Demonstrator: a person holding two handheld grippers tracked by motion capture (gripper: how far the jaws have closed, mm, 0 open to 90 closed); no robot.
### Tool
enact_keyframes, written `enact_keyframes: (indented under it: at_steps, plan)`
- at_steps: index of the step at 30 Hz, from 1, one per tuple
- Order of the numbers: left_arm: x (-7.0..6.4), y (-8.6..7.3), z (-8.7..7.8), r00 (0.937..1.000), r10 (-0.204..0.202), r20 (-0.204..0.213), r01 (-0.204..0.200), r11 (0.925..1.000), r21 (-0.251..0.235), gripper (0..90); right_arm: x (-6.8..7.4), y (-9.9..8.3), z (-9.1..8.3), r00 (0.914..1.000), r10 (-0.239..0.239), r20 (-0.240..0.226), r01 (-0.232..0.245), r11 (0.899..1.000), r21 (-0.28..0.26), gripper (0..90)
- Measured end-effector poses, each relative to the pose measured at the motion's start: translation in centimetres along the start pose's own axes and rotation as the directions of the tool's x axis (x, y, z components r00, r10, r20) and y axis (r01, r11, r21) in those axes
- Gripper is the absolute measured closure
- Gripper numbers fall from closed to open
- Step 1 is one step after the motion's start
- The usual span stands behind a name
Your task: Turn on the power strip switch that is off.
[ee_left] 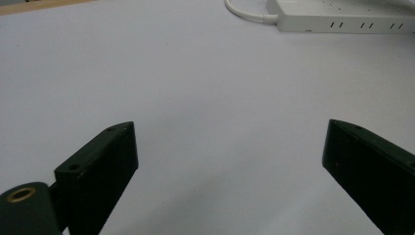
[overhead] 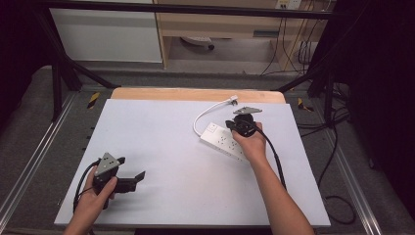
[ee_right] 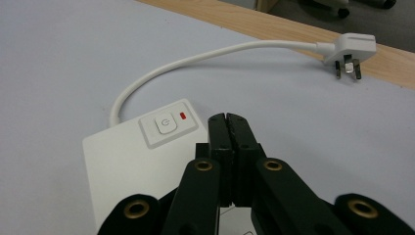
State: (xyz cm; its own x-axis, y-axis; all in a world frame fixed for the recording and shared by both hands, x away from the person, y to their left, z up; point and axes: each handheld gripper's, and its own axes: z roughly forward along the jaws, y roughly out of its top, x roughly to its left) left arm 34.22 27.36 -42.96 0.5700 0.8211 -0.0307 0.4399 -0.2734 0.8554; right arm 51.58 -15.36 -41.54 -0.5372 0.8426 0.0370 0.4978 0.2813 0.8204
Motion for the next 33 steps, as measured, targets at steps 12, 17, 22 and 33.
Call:
enact_keyframes:
  at_steps: [12,17,22,33]
  plan:
    - [-0.05,-0.02,0.04,1.0,0.008,0.0,-0.008,1.0,0.005,6.5,-0.14,-0.41,0.61,0.9999,0.015,0.0,-0.015,1.0,0.015,90.0]
    - [-0.08,-0.03,0.08,0.9999,0.01,0.001,-0.01,0.9999,0.009,6.5,-0.07,-0.49,0.64,0.9998,0.022,-0.005,-0.022,1.0,0.012,90.0]
    - [-0.11,-0.03,0.09,0.9999,0.013,0.001,-0.013,0.9999,0.009,6.5,0.05,-0.56,0.73,0.9996,0.026,-0.008,-0.026,1.0,0.009,90.0]
    - [-0.11,-0.04,0.1,0.9999,0.017,0.001,-0.017,0.9998,0.013,6.5,0.22,-0.76,0.95,0.9996,0.024,-0.013,-0.023,0.999,0.025,90.0]
